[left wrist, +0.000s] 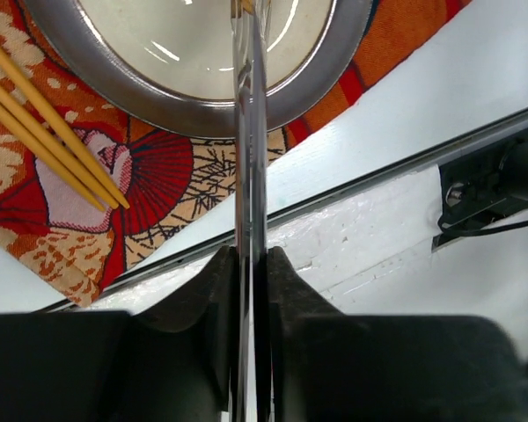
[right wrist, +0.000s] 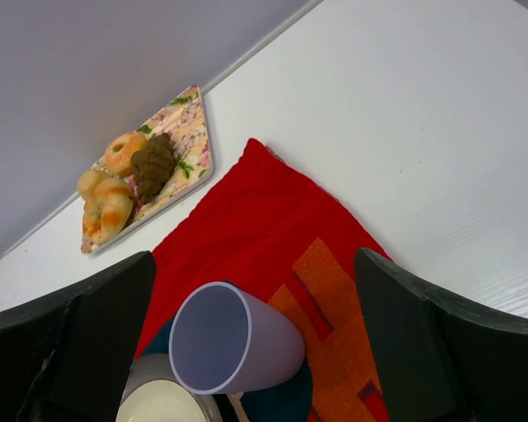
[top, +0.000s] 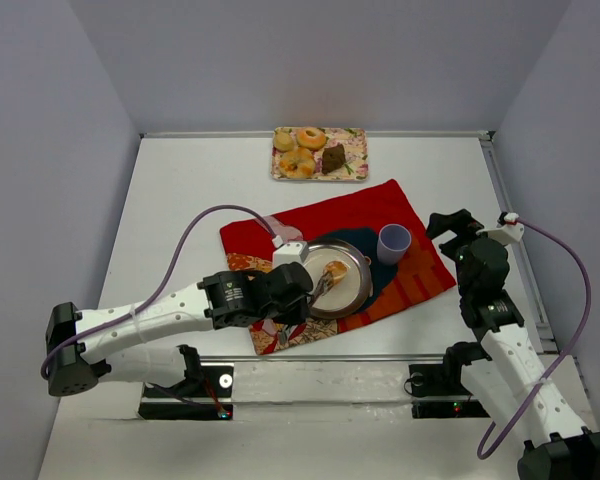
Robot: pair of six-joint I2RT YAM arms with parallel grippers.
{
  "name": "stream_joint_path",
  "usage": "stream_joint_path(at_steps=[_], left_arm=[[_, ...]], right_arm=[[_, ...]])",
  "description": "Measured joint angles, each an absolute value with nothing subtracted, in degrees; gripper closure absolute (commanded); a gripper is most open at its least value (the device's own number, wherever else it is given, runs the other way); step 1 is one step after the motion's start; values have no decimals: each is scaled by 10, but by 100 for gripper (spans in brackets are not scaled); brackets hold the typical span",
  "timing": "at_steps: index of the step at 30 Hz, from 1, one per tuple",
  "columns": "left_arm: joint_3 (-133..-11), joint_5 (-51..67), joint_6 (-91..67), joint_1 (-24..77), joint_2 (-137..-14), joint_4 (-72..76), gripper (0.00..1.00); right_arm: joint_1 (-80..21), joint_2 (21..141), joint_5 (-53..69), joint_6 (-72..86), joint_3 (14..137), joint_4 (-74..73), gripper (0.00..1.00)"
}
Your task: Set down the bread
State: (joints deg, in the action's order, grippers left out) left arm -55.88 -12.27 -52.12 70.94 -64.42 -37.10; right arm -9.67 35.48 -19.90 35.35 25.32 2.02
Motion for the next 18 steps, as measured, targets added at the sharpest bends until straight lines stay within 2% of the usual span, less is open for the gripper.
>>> stream_joint_path(at_steps=[6, 9, 14, 18], left_arm=[[-558, -130, -535, 709, -644, -380, 47], [-558, -134, -539, 709, -644, -381, 41], [-558, -139, -539, 709, -641, -385, 39], [-559, -145, -541, 709, -634, -393, 42]], right_arm=[[-97, 357, -199, 354, 253, 21, 0], [-97, 359, -199, 354, 253, 21, 0], [-97, 360, -199, 354, 253, 21, 0], [-97, 360, -199, 354, 253, 21, 0]])
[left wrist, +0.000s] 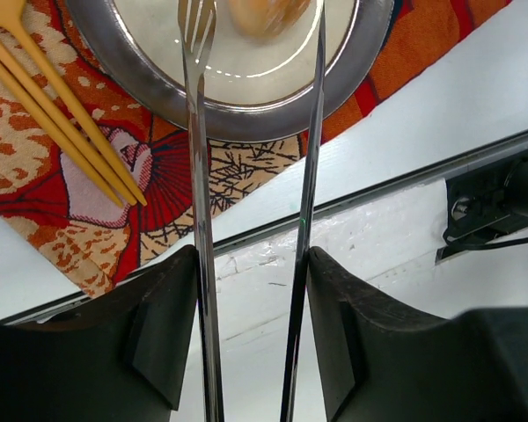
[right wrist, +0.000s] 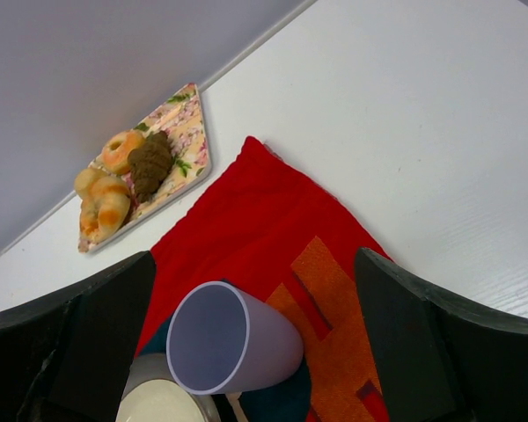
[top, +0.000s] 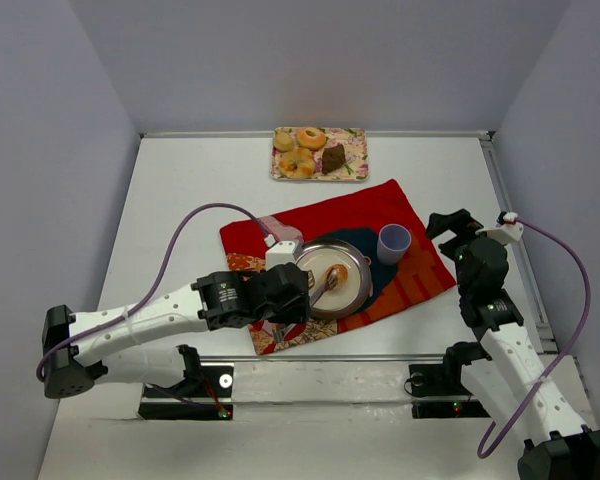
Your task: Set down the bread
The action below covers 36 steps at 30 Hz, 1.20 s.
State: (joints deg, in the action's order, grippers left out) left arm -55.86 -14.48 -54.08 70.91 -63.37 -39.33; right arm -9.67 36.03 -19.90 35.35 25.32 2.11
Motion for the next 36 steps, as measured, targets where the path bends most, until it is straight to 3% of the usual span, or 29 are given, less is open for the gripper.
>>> stream_joint_path(at_steps=[4, 13, 25, 33, 36], left_arm=[[-560, -163, -555, 709, -620, -415, 52], [-609, -280, -617, 693, -605, -482, 56], [-560, -351, -564, 356, -615, -429, 56], [-505, -316, -479, 161, -721, -318, 61], [-498, -306, -467, 128, -755, -296, 50]], right_arm=[[-97, 360, -199, 354, 253, 21, 0], [-97, 359, -194, 352, 253, 21, 0], [-97, 360, -190, 351, 253, 22, 0], [-97, 368, -190, 347, 253, 22, 0], [-97, 375, -191, 347, 253, 22, 0]])
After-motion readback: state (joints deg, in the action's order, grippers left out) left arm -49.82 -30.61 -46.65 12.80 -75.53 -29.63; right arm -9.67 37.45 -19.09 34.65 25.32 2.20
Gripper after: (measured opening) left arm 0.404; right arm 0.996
